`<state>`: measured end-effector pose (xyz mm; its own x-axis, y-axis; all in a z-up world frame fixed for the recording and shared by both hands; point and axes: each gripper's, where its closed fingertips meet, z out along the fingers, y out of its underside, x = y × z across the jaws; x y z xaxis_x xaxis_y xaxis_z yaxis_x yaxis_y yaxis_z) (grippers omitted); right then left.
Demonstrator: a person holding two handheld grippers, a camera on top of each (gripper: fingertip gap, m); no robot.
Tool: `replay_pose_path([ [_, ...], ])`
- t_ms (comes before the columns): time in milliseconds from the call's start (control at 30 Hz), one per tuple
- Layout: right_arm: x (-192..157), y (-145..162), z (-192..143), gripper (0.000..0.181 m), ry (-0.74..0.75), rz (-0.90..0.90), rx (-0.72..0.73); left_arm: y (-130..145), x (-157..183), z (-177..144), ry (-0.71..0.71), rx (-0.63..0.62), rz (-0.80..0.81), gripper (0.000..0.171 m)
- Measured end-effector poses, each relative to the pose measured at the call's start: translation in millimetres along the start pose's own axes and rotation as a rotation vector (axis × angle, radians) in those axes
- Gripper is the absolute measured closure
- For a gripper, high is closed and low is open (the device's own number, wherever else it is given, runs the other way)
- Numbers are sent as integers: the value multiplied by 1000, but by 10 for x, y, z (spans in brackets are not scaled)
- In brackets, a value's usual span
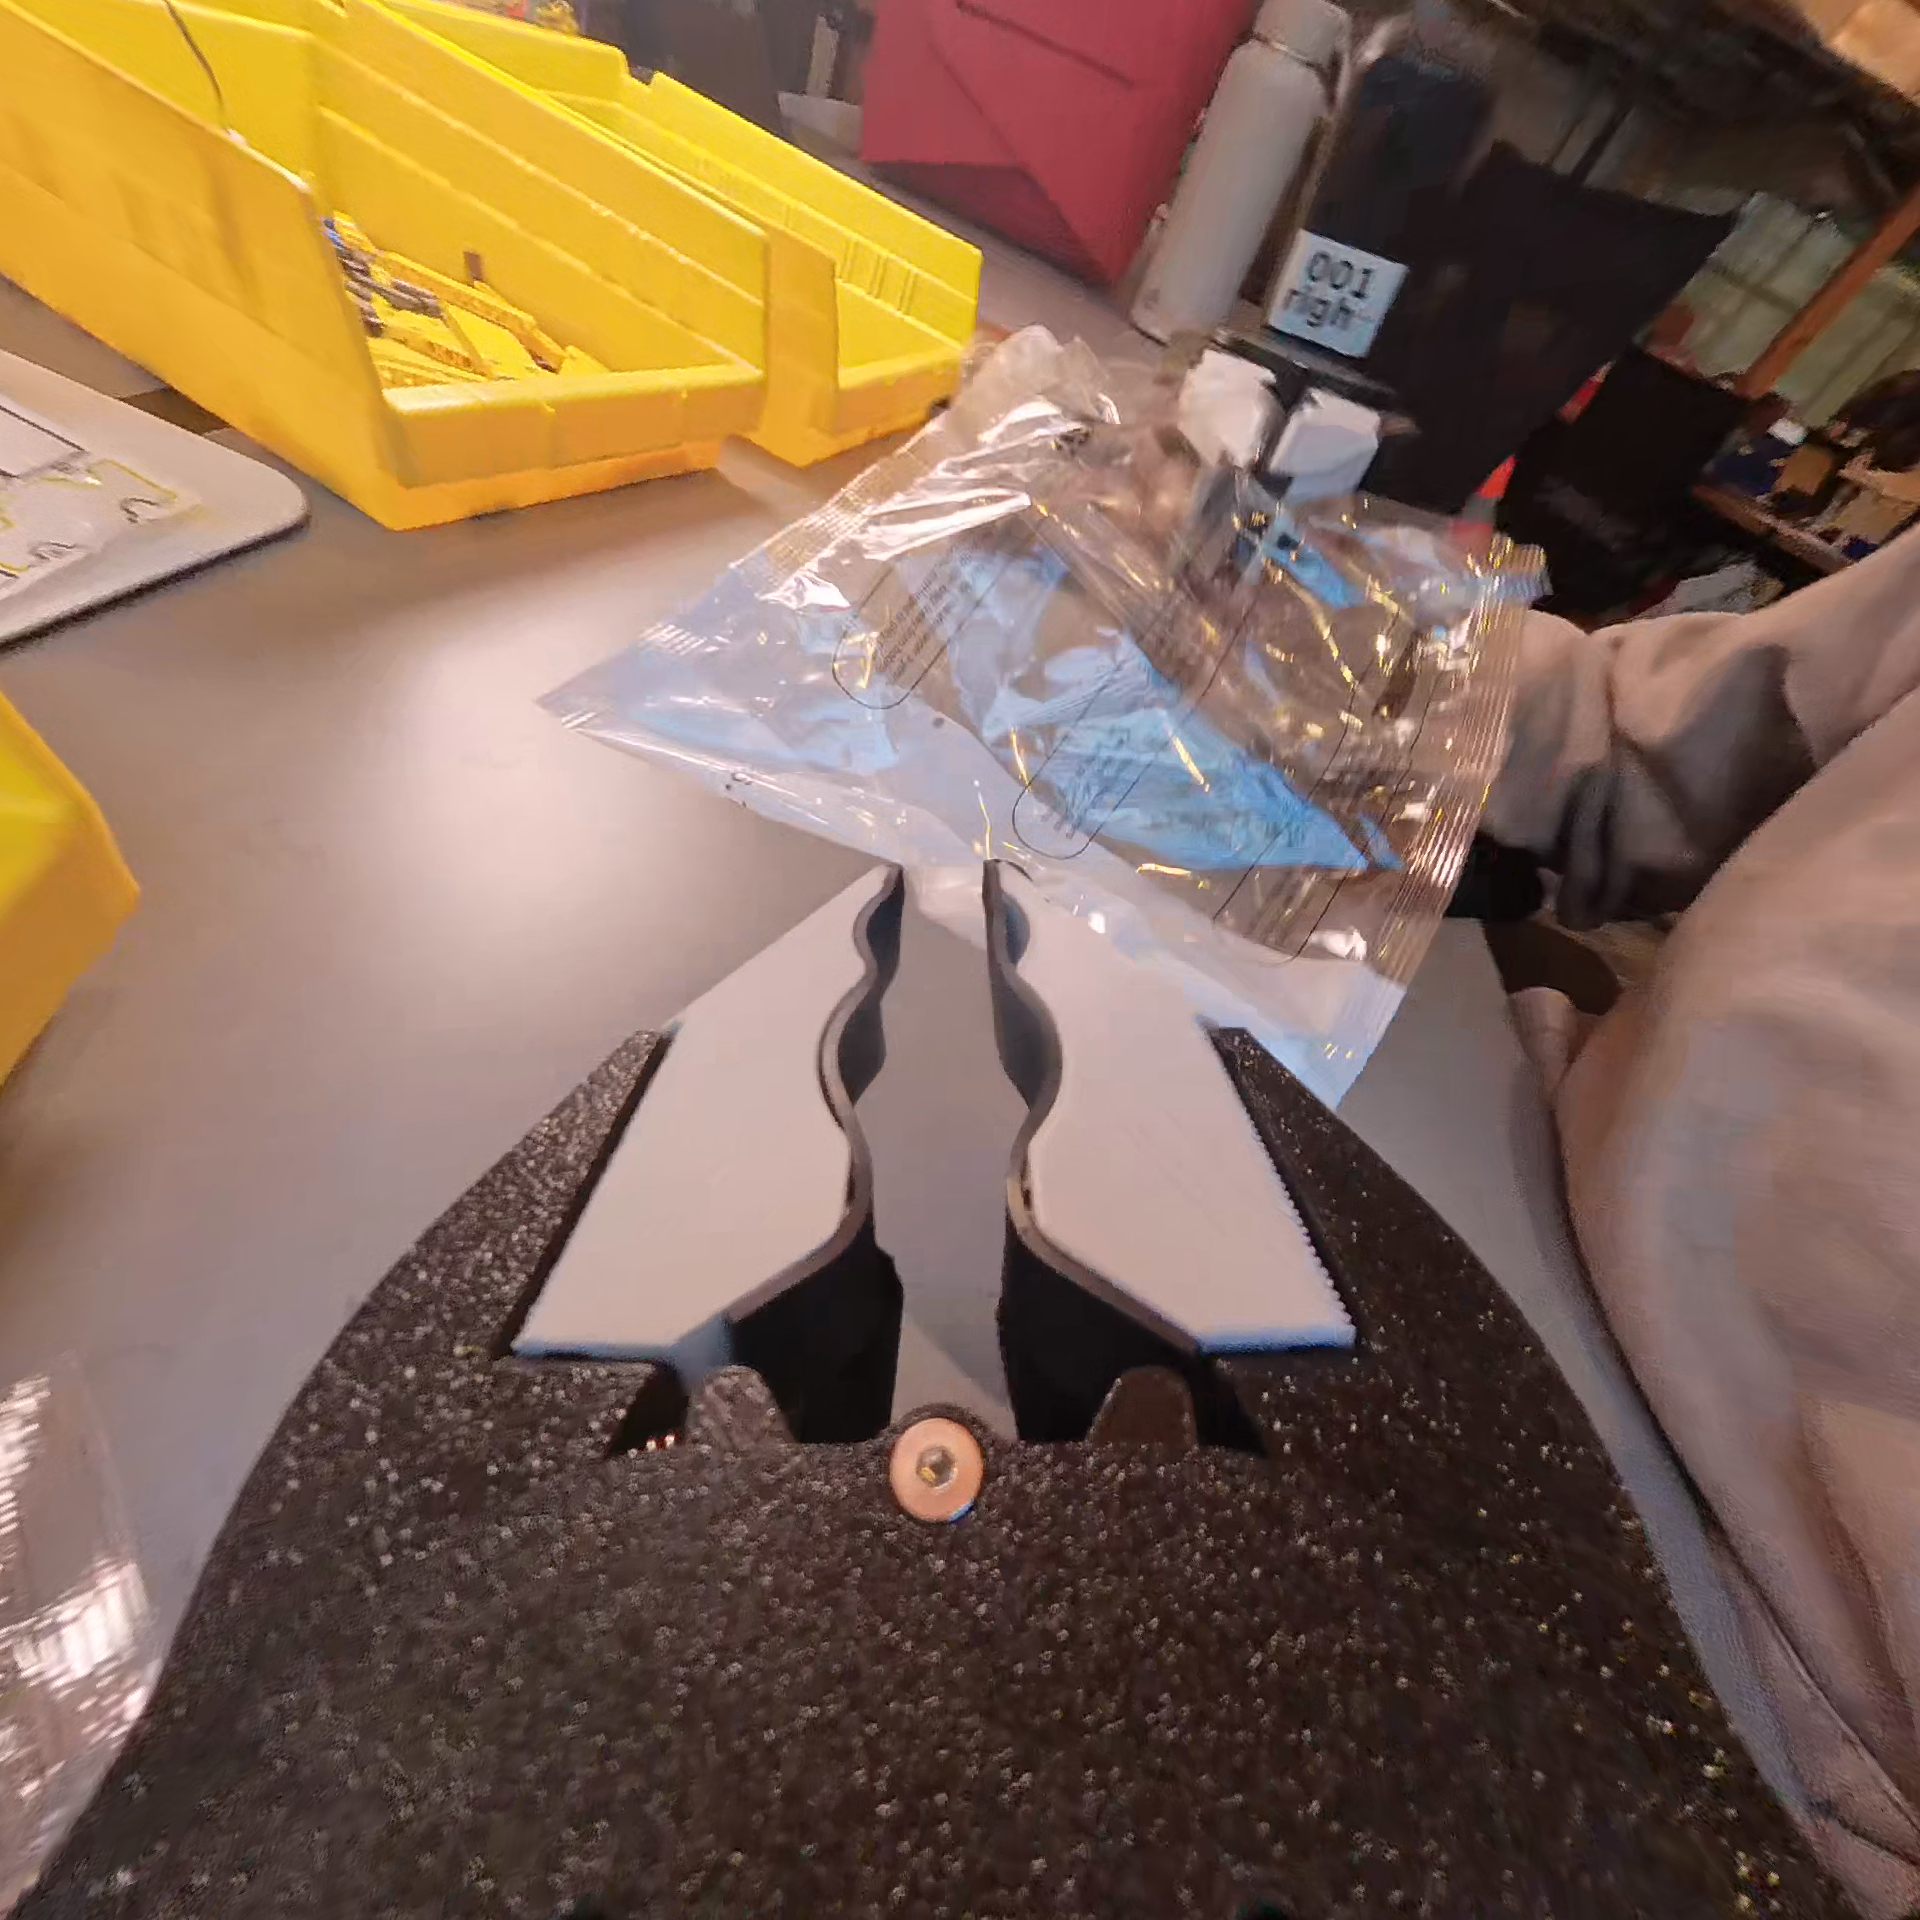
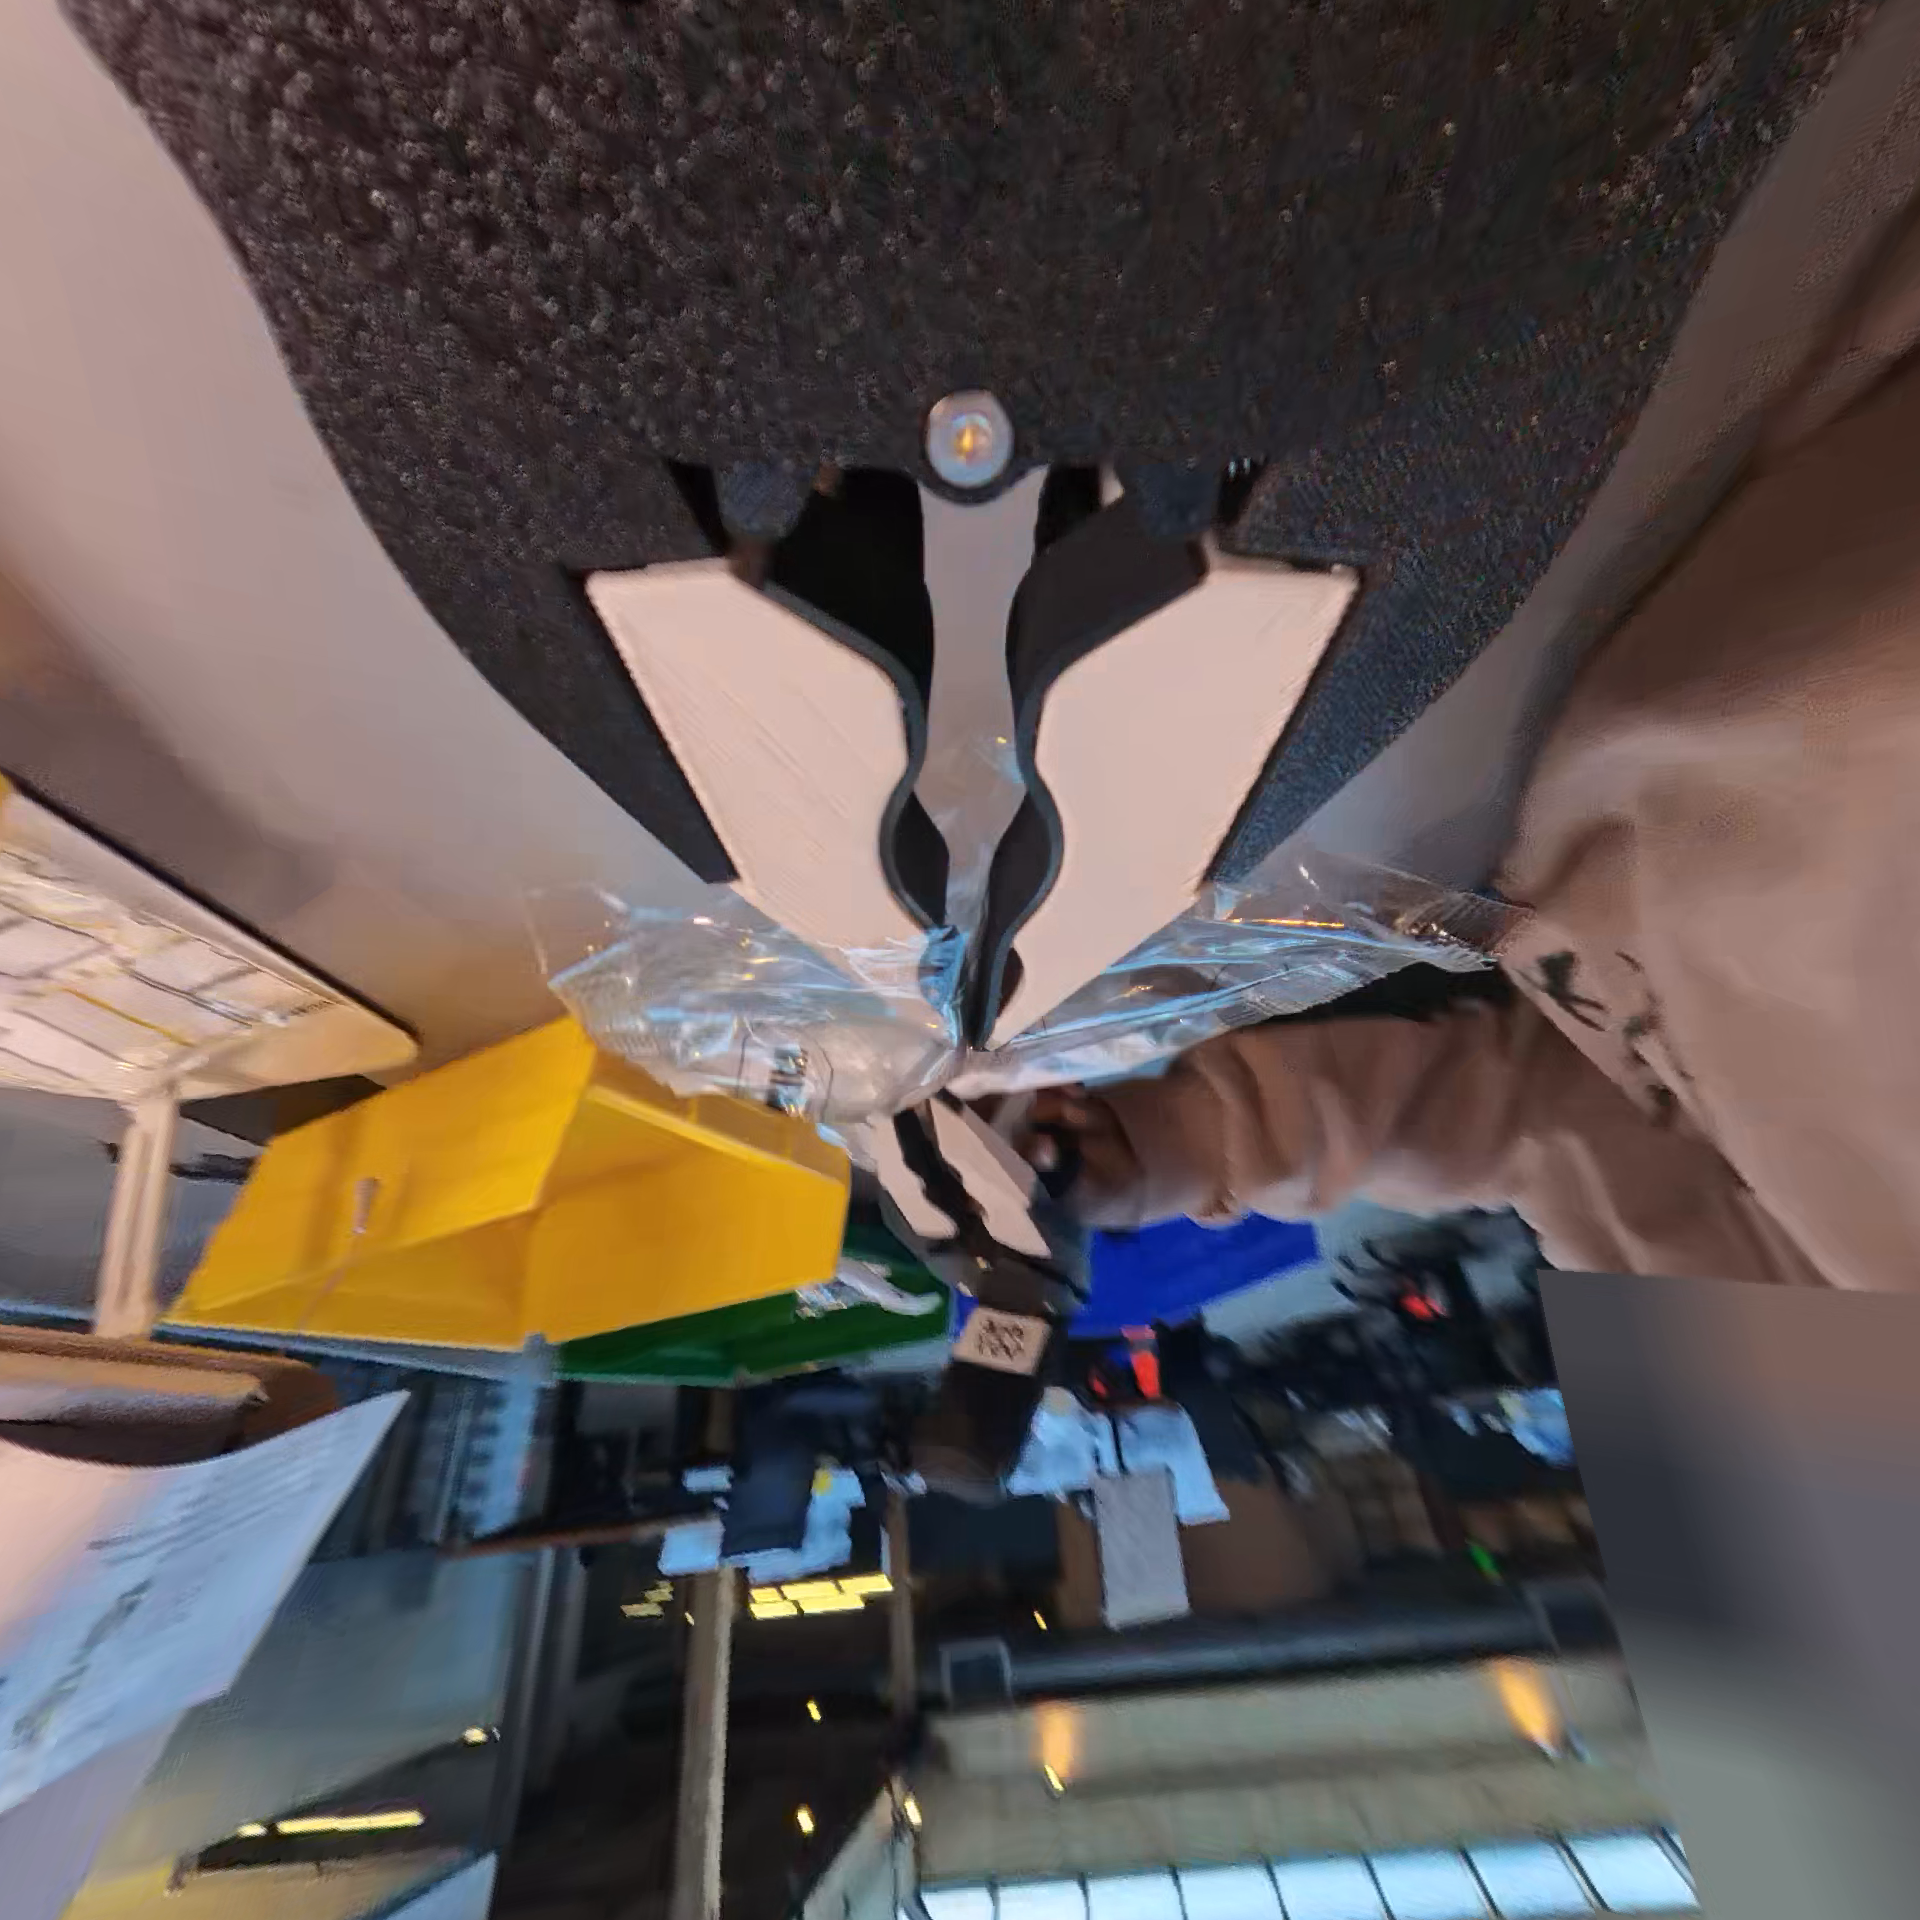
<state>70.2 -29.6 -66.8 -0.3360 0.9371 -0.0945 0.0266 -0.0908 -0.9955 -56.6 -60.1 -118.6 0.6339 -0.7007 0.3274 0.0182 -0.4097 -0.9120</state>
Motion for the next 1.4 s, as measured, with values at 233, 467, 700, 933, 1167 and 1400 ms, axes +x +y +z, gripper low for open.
replay_pose_path([
  [233, 231, 190, 151, 181, 316, -473, -272, -701, -88, -464, -307, 240, 246, 119],
  [467, 166, 714, 401, 181, 293, -930, -608, -674, 265, -39, -426, -2, 787, 124],
  [700, 0, 951, 554, 181, 230, -950, -667, 343, 451, 337, -134, -343, 796, 166],
  [933, 147, 914, 433, 181, 306, -862, -650, 364, 627, 237, -37, -339, 701, 130],
  [1167, 102, 870, 465, 172, 277, -622, -537, 351, 335, 375, -227, -348, 791, 171],
  [1400, -225, 651, 492, 130, -58, 124, -264, 276, 345, 318, -226, -292, 805, 171],
])
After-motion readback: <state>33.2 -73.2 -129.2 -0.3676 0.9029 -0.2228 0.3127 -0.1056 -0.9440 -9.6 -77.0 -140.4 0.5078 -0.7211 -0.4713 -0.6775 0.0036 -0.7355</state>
